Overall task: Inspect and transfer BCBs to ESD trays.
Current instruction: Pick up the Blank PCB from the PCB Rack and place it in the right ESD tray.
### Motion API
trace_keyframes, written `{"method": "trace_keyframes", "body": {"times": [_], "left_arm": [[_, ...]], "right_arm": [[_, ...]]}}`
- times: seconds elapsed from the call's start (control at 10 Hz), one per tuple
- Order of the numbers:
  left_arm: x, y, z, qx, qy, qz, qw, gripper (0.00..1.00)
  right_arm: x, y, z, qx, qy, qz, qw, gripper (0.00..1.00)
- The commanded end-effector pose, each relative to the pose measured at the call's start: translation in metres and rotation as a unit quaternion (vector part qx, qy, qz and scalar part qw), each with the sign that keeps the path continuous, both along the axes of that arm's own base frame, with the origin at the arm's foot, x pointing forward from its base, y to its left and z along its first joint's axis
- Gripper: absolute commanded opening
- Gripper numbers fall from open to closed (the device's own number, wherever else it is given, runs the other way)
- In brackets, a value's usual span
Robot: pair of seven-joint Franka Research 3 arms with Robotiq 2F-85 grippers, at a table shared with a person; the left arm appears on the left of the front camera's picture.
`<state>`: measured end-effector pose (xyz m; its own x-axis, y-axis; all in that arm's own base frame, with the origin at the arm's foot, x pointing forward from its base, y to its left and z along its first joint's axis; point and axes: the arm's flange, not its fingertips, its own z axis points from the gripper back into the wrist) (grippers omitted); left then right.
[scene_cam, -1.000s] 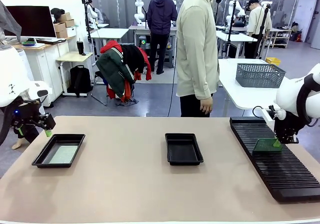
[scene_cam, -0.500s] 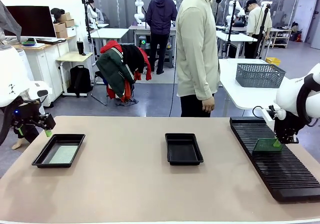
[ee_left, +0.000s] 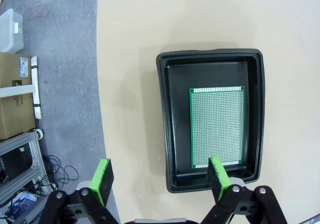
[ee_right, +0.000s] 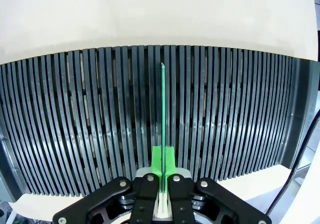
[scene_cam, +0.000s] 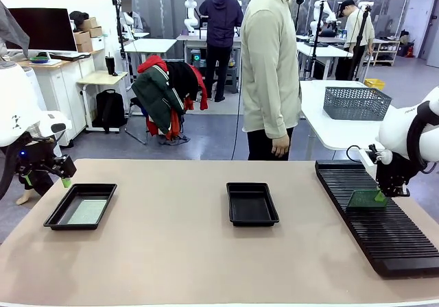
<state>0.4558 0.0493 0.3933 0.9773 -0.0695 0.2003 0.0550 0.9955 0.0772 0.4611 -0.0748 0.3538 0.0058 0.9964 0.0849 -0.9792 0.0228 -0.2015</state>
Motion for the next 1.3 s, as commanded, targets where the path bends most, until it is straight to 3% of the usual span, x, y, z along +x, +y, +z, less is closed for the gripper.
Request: {"method": "trace_keyframes", "body": {"times": [0.0, 0.4, 0.8, 1.0, 1.2], "left_arm": [[0.001, 0.001, -0.001, 0.0, -0.004, 0.0, 1.0, 1.0], [0.001, 0.001, -0.001, 0.0, -0.004, 0.0, 1.0, 1.0], [0.001, 0.001, -0.001, 0.0, -0.004, 0.0, 1.0, 1.0], [0.001, 0.001, -0.001, 0.0, -0.004, 0.0, 1.0, 1.0], [0.001, 0.001, -0.001, 0.0, -0.004, 0.0, 1.0, 1.0]], "right_arm": [[-0.004, 0.001, 0.018, 0.002, -0.004, 0.007, 1.0, 0.0], [-0.025, 0.008, 0.154, -0.046, -0.021, 0.028, 0.998, 0.0], [-0.035, 0.007, 0.28, -0.076, 0.0, 0.033, 0.997, 0.0], [-0.037, 0.005, 0.317, -0.075, 0.014, 0.015, 0.997, 0.0], [-0.037, 0.003, 0.333, -0.053, 0.037, 0.004, 0.998, 0.0]]}}
